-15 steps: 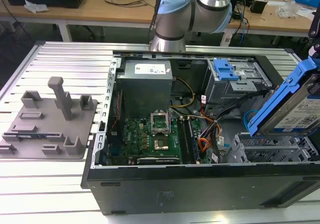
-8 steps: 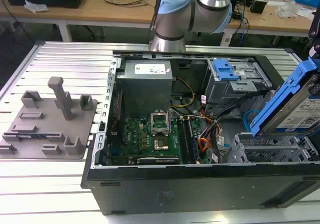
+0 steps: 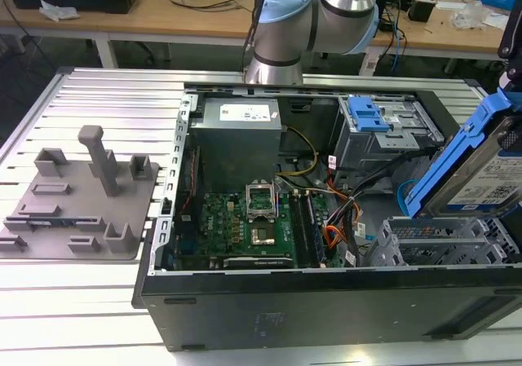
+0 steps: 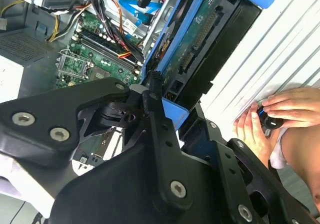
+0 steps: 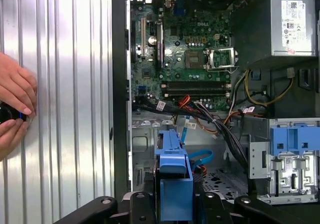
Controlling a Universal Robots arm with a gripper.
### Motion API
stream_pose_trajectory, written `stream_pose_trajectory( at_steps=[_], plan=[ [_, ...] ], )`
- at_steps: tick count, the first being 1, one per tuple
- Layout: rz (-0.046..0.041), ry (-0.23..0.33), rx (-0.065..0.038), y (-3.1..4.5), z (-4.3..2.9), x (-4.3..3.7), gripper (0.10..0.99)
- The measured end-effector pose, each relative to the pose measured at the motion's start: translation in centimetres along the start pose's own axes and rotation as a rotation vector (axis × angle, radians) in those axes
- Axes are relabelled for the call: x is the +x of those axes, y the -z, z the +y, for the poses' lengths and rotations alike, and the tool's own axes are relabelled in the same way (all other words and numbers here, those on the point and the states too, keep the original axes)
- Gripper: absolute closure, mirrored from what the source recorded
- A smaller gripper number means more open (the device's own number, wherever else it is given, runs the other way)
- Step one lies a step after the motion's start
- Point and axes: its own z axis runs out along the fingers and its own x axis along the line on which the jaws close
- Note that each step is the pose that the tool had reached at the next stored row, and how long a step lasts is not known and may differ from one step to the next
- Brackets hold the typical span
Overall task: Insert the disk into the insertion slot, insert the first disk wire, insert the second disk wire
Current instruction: 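Insert the disk into the insertion slot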
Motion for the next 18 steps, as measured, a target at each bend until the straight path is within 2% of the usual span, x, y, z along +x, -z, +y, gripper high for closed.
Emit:
stream_pose_trajectory(
  at_steps=[4, 12, 18],
  plan=[
    [0.0011, 0.004, 0.0, -0.14, 0.02, -0.44, 0.722],
    [0.0016, 0.034, -0.002, -1.07, 0.01, -0.4, 0.722],
    [0.0017, 0.035, -0.002, -1.26, 0.01, -0.39, 0.722]
  ],
)
